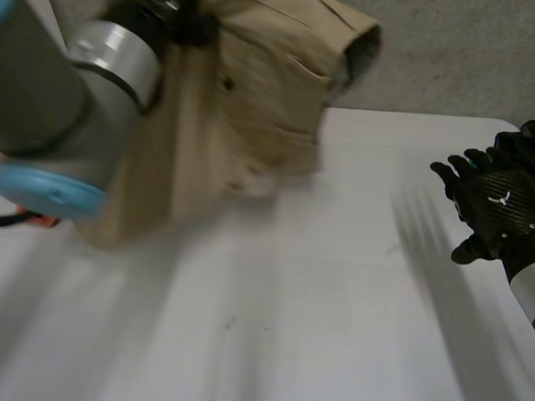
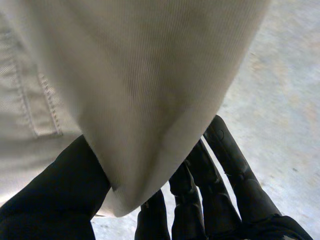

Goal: Fold the laundry.

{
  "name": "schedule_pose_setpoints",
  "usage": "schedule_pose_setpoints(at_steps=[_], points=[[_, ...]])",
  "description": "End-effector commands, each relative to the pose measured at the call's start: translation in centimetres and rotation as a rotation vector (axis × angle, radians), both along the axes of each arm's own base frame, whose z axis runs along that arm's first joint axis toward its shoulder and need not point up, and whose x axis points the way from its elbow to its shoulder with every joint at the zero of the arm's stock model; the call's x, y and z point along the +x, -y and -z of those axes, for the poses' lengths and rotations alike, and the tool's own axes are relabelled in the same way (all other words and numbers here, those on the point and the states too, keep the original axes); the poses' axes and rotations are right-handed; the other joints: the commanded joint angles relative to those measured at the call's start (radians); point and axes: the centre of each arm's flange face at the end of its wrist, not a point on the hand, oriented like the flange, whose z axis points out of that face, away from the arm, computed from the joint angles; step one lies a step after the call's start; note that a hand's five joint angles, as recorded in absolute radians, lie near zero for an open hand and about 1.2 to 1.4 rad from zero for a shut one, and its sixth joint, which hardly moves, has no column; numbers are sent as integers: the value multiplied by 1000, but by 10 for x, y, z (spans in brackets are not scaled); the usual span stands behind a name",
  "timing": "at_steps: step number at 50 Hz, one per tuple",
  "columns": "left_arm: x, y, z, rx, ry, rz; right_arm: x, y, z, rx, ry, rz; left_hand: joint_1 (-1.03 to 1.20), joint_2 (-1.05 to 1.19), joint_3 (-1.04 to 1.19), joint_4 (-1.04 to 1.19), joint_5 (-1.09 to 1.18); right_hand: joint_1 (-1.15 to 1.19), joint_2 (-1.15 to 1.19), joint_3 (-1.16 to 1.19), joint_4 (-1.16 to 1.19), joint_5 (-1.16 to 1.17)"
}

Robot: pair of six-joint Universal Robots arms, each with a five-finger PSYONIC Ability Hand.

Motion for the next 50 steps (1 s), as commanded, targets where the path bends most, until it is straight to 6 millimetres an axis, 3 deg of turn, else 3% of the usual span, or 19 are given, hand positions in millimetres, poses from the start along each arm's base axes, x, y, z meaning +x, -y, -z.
schedule_pose_setpoints(at_steps=[1,3,4,5,6,10,15,21,25,28,33,42,47,50], points=[[-60,-28,95,189,120,59,-5,1,-1,44,22,28,230,200,208,199,273,-61,-44,-40,-40,-52],[-70,-39,114,222,153,94,-11,6,-2,46,43,67,230,200,208,199,273,-61,-44,-40,-40,-52],[-76,-45,123,234,170,113,-14,8,-3,46,50,83,114,84,92,83,157,-61,-44,-40,-40,-52],[-85,-61,135,255,200,151,-17,10,-4,47,57,100,-300,-330,-322,-331,-257,-61,-44,-40,-40,-52],[-87,-67,139,263,213,165,-19,12,-5,47,65,117,-484,-514,-506,-515,-442,-61,-44,-40,-40,-52],[-84,-84,147,307,257,180,-27,18,-9,63,112,166,-729,-759,-751,-760,-687,-61,-44,-40,-40,-52],[-58,-94,115,296,257,152,-30,20,-16,129,164,178,-867,-898,-890,-899,-825,-61,-44,-40,-40,-52],[-11,-92,77,266,209,72,-29,15,-31,231,168,192,-885,-916,-907,-916,-843,-61,-44,-40,-40,-52],[14,-93,63,251,189,30,-24,3,-41,358,184,193,-885,-916,-907,-916,-843,-61,-44,-40,-40,-52],[27,-95,64,255,195,4,-14,-13,-43,483,227,173,-885,-916,-907,-916,-843,-61,-44,-40,-40,-52],[50,-100,92,310,312,-49,4,-39,-39,578,261,123,-879,-910,-901,-911,-837,-61,-44,-40,-40,-52],[62,-112,156,417,514,-50,47,-87,1,607,199,-64,-876,-907,-899,-908,-834,-61,-44,-40,-40,-52],[56,-111,193,481,576,-27,54,-88,19,597,160,-28,-862,-892,-884,-893,-819,72,89,93,93,81],[50,-110,207,504,603,-9,54,-81,28,568,134,36,-827,-857,-849,-858,-784,345,362,366,366,354]])
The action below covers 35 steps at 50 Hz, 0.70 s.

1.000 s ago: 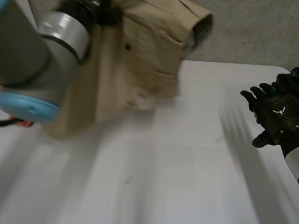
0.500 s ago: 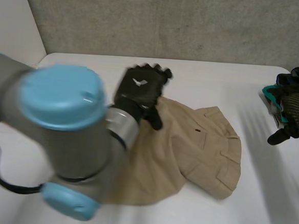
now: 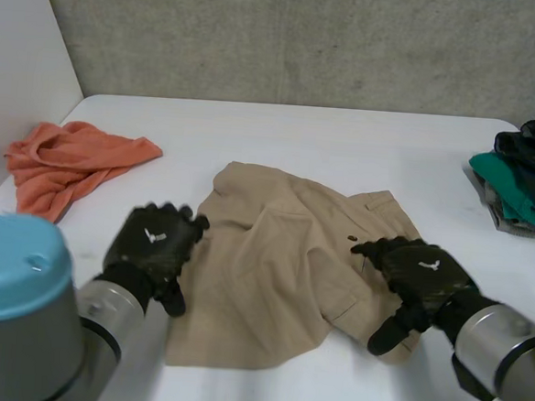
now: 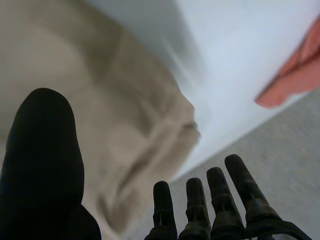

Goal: Fold the laundry.

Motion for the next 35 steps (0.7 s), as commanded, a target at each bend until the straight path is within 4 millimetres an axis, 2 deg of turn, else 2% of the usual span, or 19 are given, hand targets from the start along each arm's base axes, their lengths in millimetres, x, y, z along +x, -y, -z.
schedule_pose_setpoints(at_steps=[1,4,5,6,8,11,13,15,16,17,18,19,20,23,24,26,30,32,35], points=[[-13,2,41,79,59,33,5,10,24,-55,-82,86,68,77,78,84,96,525,531,530,531,523],[-21,2,46,80,64,53,7,18,21,-124,-70,98,314,323,324,330,342,1097,1103,1103,1103,1096],[-23,2,46,77,60,57,8,20,19,-146,-68,97,446,455,456,462,474,1139,1145,1145,1145,1138],[-27,3,44,65,53,64,8,22,17,-168,-69,97,758,767,768,774,786,1139,1145,1145,1145,1138],[-29,6,40,48,40,63,9,24,10,-228,-91,83,1027,1036,1037,1043,1055,1139,1145,1145,1145,1138],[-33,10,28,11,21,57,6,27,-5,-303,-125,76,1093,1102,1103,1109,1121,1139,1145,1145,1145,1138],[-35,11,18,-14,2,60,6,30,-23,-387,-157,62,1093,1102,1103,1109,1121,1139,1145,1145,1145,1138],[-34,12,-19,-103,-65,57,7,31,-40,-448,-176,56,1093,1102,1103,1109,1121,1139,1145,1145,1145,1138],[-33,11,-38,-151,-101,56,7,31,-61,-513,-191,50,1093,1102,1103,1109,1121,1139,1145,1145,1145,1138],[-29,8,-76,-248,-165,53,7,31,-70,-539,-195,51,1093,1102,1103,1109,1121,1139,1145,1145,1145,1138],[-27,7,-86,-274,-181,50,6,30,-96,-605,-194,56,1093,1102,1103,1109,1121,1139,1145,1145,1145,1138],[-25,6,-100,-313,-206,48,6,29,-110,-640,-188,61,1093,1102,1103,1109,1121,1139,1145,1145,1145,1138],[-21,-1,-135,-402,-267,50,6,28,-124,-670,-181,66,1093,1102,1103,1109,1121,1139,1145,1145,1145,1138],[-12,-11,-182,-518,-353,43,5,25,-174,-768,-140,82,1093,1102,1103,1109,1121,1139,1145,1145,1145,1138],[-6,-19,-208,-577,-401,42,4,23,-187,-794,-128,87,1093,1102,1103,1109,1121,1139,1145,1145,1145,1138],[-1,-25,-226,-614,-429,42,4,22,-218,-854,-102,100,1093,1102,1103,1109,1121,1139,1145,1145,1145,1138],[3,-29,-255,-664,-470,36,5,26,-249,-923,-74,122,1093,1102,1103,1109,1121,1139,1145,1145,1145,1138],[2,-26,-266,-685,-486,31,9,36,-250,-925,-72,123,1093,1102,1103,1109,1121,1139,1145,1145,1145,1138],[-6,-15,-265,-682,-478,26,16,57,-246,-916,-79,125,1093,1102,1103,1109,1121,1139,1145,1145,1145,1138]])
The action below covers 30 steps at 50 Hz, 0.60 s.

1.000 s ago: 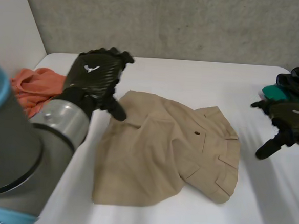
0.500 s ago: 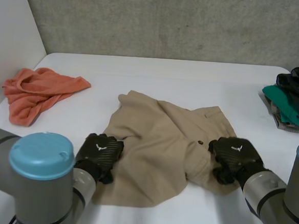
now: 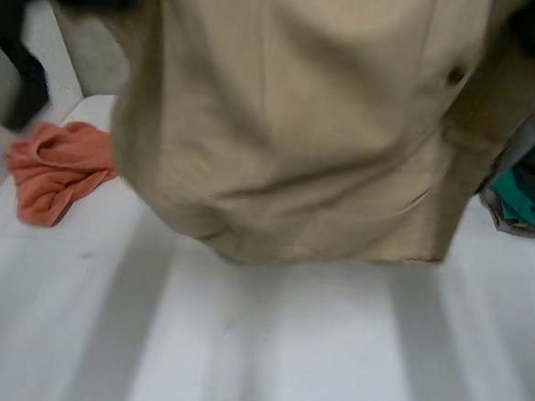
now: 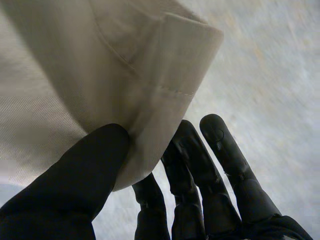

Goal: Fold the laundry.

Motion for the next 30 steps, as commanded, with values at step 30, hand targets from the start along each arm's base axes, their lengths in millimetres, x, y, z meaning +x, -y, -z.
schedule_pose_setpoints(at_steps=[30], points=[[-74,153,192,328,386,-140,49,137,192,274,-124,118,-949,-979,-972,-981,-937,-954,-1012,-1012,-1023,-997]])
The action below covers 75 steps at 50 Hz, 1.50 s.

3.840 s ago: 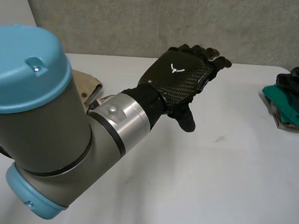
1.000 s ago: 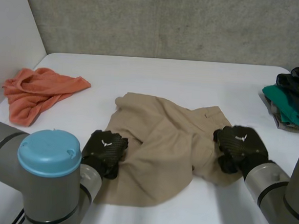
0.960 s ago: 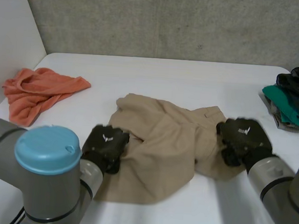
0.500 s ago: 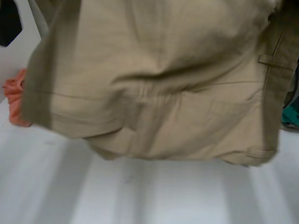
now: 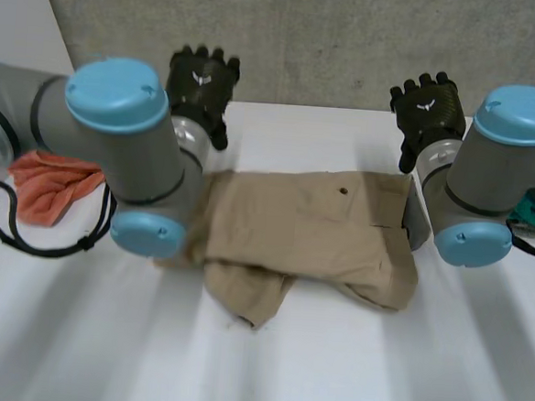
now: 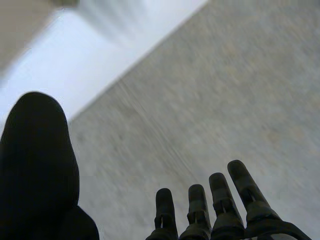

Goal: Fold the laundry.

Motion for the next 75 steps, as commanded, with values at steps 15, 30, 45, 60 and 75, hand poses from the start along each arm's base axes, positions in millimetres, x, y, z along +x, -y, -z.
schedule_pose_setpoints(at_steps=[15,30,45,60,75], points=[[54,-69,45,226,159,22,-35,-89,27,512,23,-91,42,46,41,52,49,142,155,159,159,149],[50,-55,107,351,235,41,-28,-82,63,611,49,-125,1162,1166,1161,1171,1169,1166,1179,1182,1182,1173],[62,-84,-74,-63,-30,45,-37,-101,-73,196,74,-166,1163,1168,1162,1173,1170,1166,1179,1182,1182,1173],[110,-149,-261,-553,-354,1,-62,-157,-252,-355,232,-144,1163,1168,1162,1173,1170,1166,1179,1182,1182,1173],[46,-19,-166,-365,-182,-43,-29,-78,-172,-133,171,-108,1163,1168,1162,1173,1170,1166,1179,1182,1182,1173]])
